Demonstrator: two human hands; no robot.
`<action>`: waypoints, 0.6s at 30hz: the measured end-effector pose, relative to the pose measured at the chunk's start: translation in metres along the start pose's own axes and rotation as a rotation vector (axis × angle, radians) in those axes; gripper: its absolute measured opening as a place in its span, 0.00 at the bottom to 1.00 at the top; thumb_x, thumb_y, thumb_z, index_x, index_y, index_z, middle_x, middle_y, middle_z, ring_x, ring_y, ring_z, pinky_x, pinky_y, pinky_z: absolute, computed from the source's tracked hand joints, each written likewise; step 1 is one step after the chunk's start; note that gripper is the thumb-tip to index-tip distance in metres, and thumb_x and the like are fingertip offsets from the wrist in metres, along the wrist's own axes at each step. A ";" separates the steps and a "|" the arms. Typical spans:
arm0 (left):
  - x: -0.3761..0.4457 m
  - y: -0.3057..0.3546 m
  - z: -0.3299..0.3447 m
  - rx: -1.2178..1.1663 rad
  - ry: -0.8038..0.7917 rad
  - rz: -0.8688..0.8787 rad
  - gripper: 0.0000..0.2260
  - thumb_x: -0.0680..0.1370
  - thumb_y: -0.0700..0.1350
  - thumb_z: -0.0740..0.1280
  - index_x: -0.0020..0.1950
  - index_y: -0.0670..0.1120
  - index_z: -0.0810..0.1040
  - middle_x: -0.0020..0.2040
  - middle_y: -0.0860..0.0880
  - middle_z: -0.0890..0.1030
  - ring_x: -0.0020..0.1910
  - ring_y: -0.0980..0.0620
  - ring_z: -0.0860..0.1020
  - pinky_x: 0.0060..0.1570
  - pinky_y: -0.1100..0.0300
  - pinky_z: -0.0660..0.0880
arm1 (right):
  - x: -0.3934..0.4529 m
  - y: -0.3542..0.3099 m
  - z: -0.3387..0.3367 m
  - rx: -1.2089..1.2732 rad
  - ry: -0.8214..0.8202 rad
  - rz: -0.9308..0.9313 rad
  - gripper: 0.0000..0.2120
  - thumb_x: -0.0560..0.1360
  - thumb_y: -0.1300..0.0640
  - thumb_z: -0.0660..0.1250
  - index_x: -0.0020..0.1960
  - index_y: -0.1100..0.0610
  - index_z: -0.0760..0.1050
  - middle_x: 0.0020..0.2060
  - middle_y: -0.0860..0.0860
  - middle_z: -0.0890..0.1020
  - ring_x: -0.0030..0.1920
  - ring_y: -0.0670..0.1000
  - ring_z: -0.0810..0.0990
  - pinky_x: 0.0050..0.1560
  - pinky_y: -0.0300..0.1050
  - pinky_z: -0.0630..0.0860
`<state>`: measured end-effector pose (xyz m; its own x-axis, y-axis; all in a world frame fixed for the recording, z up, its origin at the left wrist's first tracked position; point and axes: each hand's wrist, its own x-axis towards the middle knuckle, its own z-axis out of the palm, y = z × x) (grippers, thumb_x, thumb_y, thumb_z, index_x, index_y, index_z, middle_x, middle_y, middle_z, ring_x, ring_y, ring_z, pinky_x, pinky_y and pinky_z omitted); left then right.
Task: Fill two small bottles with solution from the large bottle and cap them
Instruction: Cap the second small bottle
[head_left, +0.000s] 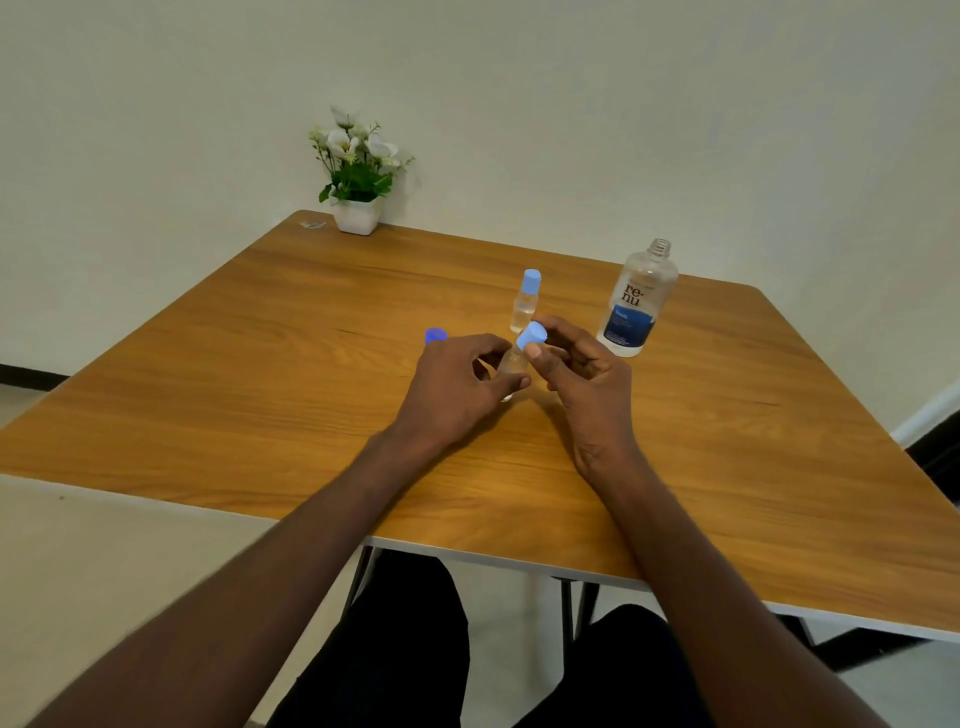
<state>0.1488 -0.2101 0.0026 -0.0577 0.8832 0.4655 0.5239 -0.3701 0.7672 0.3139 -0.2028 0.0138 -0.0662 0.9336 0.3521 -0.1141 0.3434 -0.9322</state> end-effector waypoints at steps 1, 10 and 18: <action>0.000 0.000 0.000 0.004 -0.005 0.006 0.12 0.73 0.49 0.78 0.55 0.50 0.87 0.46 0.57 0.87 0.39 0.58 0.82 0.44 0.54 0.80 | 0.000 0.000 0.000 -0.001 0.001 0.000 0.17 0.78 0.62 0.75 0.66 0.56 0.83 0.59 0.53 0.86 0.62 0.56 0.84 0.60 0.52 0.82; -0.005 0.001 0.000 0.138 -0.040 0.101 0.14 0.77 0.57 0.70 0.59 0.53 0.86 0.48 0.57 0.86 0.46 0.54 0.80 0.46 0.48 0.77 | -0.001 -0.004 -0.001 -0.034 0.012 0.015 0.19 0.77 0.61 0.76 0.67 0.56 0.82 0.57 0.50 0.87 0.43 0.47 0.82 0.39 0.39 0.78; -0.004 0.001 0.001 0.064 -0.050 0.119 0.15 0.78 0.49 0.73 0.64 0.48 0.84 0.54 0.53 0.86 0.50 0.57 0.82 0.50 0.53 0.81 | -0.002 -0.004 -0.001 -0.054 -0.015 -0.004 0.18 0.78 0.63 0.74 0.68 0.57 0.82 0.58 0.48 0.86 0.44 0.42 0.82 0.42 0.35 0.77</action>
<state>0.1503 -0.2138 0.0016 0.0495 0.8479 0.5278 0.5775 -0.4554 0.6775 0.3153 -0.2064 0.0168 -0.0810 0.9306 0.3568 -0.0607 0.3528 -0.9337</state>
